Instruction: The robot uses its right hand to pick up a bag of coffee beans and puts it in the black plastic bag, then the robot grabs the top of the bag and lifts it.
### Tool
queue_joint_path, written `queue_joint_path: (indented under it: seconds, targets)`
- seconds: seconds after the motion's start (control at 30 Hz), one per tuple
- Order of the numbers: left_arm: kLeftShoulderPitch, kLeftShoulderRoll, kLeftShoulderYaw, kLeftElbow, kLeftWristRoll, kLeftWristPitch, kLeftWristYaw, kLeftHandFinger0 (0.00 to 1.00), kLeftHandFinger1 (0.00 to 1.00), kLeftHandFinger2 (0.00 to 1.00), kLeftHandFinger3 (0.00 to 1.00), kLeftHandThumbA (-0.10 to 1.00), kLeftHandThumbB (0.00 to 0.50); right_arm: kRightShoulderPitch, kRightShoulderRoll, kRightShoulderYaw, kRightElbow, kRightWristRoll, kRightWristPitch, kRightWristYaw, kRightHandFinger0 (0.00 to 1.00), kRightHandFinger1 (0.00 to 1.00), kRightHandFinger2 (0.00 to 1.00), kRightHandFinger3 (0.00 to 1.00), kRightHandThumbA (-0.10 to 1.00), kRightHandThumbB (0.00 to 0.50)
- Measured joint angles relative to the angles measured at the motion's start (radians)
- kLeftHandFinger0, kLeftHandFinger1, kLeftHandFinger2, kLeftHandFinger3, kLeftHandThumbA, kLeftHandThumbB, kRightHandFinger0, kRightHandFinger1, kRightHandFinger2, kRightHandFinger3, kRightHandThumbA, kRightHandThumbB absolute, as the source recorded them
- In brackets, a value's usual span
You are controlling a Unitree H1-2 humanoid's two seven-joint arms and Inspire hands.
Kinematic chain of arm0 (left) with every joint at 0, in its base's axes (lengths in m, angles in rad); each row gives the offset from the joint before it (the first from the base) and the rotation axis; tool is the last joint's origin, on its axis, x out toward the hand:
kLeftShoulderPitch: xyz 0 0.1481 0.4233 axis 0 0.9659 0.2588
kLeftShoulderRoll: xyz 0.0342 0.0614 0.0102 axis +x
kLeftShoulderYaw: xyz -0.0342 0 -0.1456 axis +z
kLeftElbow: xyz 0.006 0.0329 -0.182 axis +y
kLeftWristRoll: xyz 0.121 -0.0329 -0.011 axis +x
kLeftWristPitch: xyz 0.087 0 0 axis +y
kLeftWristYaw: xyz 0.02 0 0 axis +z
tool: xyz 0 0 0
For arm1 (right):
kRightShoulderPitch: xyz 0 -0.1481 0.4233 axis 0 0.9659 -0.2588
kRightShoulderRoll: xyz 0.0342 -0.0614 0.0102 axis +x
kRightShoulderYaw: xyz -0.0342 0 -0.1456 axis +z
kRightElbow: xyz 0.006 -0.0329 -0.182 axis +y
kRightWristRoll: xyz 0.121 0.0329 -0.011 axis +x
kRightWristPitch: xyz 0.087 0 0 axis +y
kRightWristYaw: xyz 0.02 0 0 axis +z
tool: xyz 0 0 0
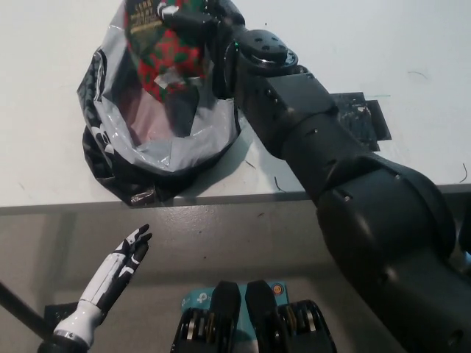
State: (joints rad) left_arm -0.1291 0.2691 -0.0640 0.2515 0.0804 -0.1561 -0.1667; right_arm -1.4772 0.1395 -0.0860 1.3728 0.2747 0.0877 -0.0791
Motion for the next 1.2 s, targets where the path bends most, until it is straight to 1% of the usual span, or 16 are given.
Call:
queue_joint_path:
  seconds: [0.07,0.17,0.23,0.3,0.33,0.47,0.6,0.8,0.9,0.97,1.0,1.03,1.07,1.1,1.17,1.2]
  targets:
    - [-0.001,0.000,0.000,0.000,0.000,0.003,0.000,1.00,1.00,1.00,1.00,0.97,0.236,0.003,-0.007,0.007,0.000,-0.007,0.000,0.012,1.00,1.00,1.00,1.00,0.52,0.334]
    - [-0.006,0.001,0.000,0.000,0.000,0.008,-0.002,1.00,1.00,1.00,1.00,0.97,0.232,0.004,-0.020,0.017,0.000,-0.019,-0.001,0.034,1.00,1.00,1.00,1.00,0.56,0.321]
    - [-0.010,0.002,0.000,-0.002,0.000,0.010,-0.006,1.00,1.00,1.00,1.00,0.97,0.219,0.004,-0.026,0.017,0.000,-0.023,-0.002,0.046,1.00,1.00,1.00,1.00,0.58,0.325]
    - [-0.013,0.004,0.000,-0.002,0.000,0.011,-0.011,1.00,1.00,1.00,1.00,0.98,0.230,0.004,-0.030,0.017,0.000,-0.028,-0.002,0.053,1.00,1.00,1.00,1.00,0.61,0.331]
    - [-0.015,0.005,0.000,-0.002,0.000,0.011,-0.012,1.00,1.00,1.00,1.00,0.99,0.230,0.004,-0.031,0.016,0.000,-0.029,-0.002,0.056,1.00,1.00,1.00,1.00,0.62,0.331]
    - [-0.023,0.009,0.000,-0.002,0.001,0.014,-0.016,1.00,1.00,1.00,1.00,0.99,0.237,0.004,-0.034,0.008,0.000,-0.036,-0.002,0.065,1.00,1.00,1.00,1.00,0.64,0.286]
    - [-0.031,0.010,0.000,-0.002,0.003,0.015,-0.018,1.00,1.00,1.00,1.00,1.00,0.236,0.004,-0.038,-0.003,-0.001,-0.039,-0.002,0.075,1.00,1.00,1.00,1.00,0.67,0.274]
    - [-0.031,0.011,0.000,-0.002,0.011,0.017,-0.022,1.00,1.00,1.00,1.00,1.00,0.231,0.004,-0.052,-0.004,-0.003,-0.044,-0.005,0.094,1.00,1.00,1.00,1.00,0.69,0.283]
    - [-0.030,0.011,0.000,-0.003,0.013,0.018,-0.024,1.00,1.00,1.00,1.00,0.99,0.223,0.007,-0.060,-0.005,-0.005,-0.044,-0.008,0.102,1.00,1.00,1.00,1.00,0.67,0.273]
    - [-0.029,0.011,0.000,-0.003,0.013,0.018,-0.024,1.00,1.00,1.00,1.00,0.94,0.215,0.012,-0.068,-0.010,-0.006,-0.044,-0.013,0.109,1.00,1.00,1.00,1.00,0.68,0.245]
    - [-0.028,0.011,0.000,-0.003,0.013,0.018,-0.024,1.00,1.00,1.00,1.00,0.92,0.212,0.016,-0.071,-0.012,-0.007,-0.044,-0.015,0.111,1.00,1.00,1.00,1.00,0.68,0.244]
    - [-0.028,0.011,0.000,-0.003,0.013,0.017,-0.024,1.00,1.00,1.00,1.00,0.91,0.253,0.020,-0.076,-0.013,-0.010,-0.044,-0.016,0.114,1.00,1.00,1.00,1.00,0.68,0.243]
    - [-0.028,0.011,0.001,-0.004,0.012,0.016,-0.024,1.00,1.00,1.00,1.00,0.87,0.268,0.025,-0.082,-0.013,-0.012,-0.044,-0.019,0.116,1.00,1.00,1.00,1.00,0.69,0.251]
    - [-0.026,0.011,0.002,-0.006,0.012,0.016,-0.024,1.00,1.00,1.00,1.00,0.83,0.264,0.026,-0.085,-0.013,-0.012,-0.044,-0.020,0.116,1.00,1.00,1.00,1.00,0.71,0.262]
    - [-0.011,0.010,0.005,-0.044,0.013,0.016,-0.023,1.00,1.00,1.00,1.00,0.78,0.282,0.029,-0.099,-0.012,-0.014,-0.048,-0.020,0.117,1.00,1.00,1.00,1.00,0.72,0.251]
    - [0.009,0.008,0.005,-0.092,0.014,0.013,-0.023,1.00,1.00,1.00,1.00,0.77,0.280,0.029,-0.110,-0.011,-0.014,-0.051,-0.020,0.118,1.00,1.00,1.00,1.00,0.73,0.250]
